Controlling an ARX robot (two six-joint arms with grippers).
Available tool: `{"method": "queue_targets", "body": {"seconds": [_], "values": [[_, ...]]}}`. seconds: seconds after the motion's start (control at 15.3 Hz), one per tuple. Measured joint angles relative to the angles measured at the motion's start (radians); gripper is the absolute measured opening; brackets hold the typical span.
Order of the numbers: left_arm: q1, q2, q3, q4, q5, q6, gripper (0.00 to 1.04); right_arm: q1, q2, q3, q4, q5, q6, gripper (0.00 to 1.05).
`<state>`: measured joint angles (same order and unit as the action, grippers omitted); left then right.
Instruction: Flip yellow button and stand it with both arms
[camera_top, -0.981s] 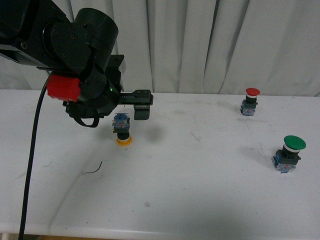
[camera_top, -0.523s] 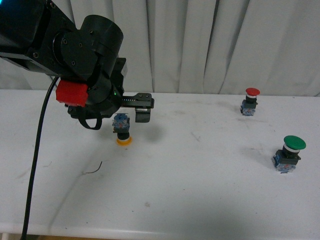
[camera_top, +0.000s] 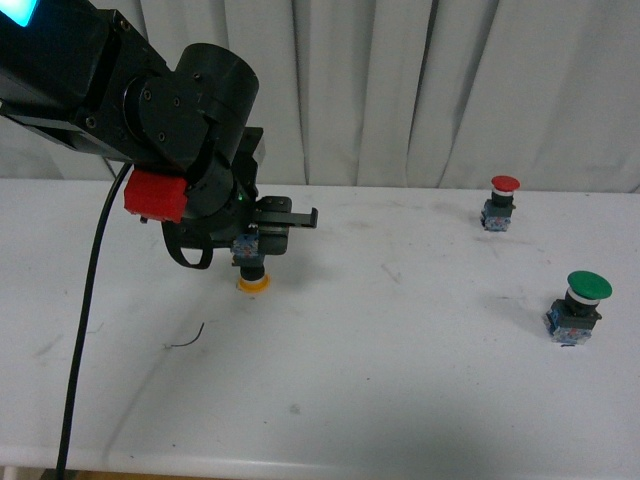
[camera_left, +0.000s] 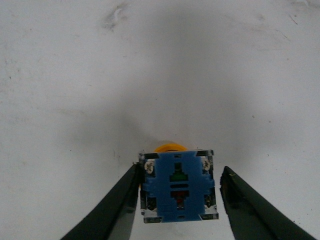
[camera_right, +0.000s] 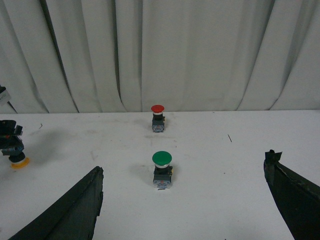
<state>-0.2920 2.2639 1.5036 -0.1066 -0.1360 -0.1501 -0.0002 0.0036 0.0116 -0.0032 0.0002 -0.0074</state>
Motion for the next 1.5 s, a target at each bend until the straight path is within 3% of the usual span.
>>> {"method": "queue_targets", "body": {"seconds": [0.13,0.52,0.79,1.05,1.31,1.5], "values": [[0.0,0.0,0.002,-0.001,0.003,0.0,0.35,0.0,0.0,0.0,0.0,0.0,0.0,0.98],[-0.002,-0.098,-0.069,0.056,0.026,0.021,0.33,0.0,0.0,0.0,0.0,0.0,0.0,0.98],[-0.041,-0.474,-0.328,0.201,0.081,0.08,0.33,0.0,0.0,0.0,0.0,0.0,0.0,0.98],[-0.048,-0.825,-0.638,0.236,0.136,0.1,0.33,0.0,0.0,0.0,0.0,0.0,0.0,0.98],[0.045,-1.049,-0.793,0.283,0.248,0.039,0.32,0.0,0.0,0.0,0.0,0.0,0.0,0.98],[0.124,-1.044,-0.89,0.444,0.469,-0.109,0.32,0.0,0.0,0.0,0.0,0.0,0.0,0.98]]}}
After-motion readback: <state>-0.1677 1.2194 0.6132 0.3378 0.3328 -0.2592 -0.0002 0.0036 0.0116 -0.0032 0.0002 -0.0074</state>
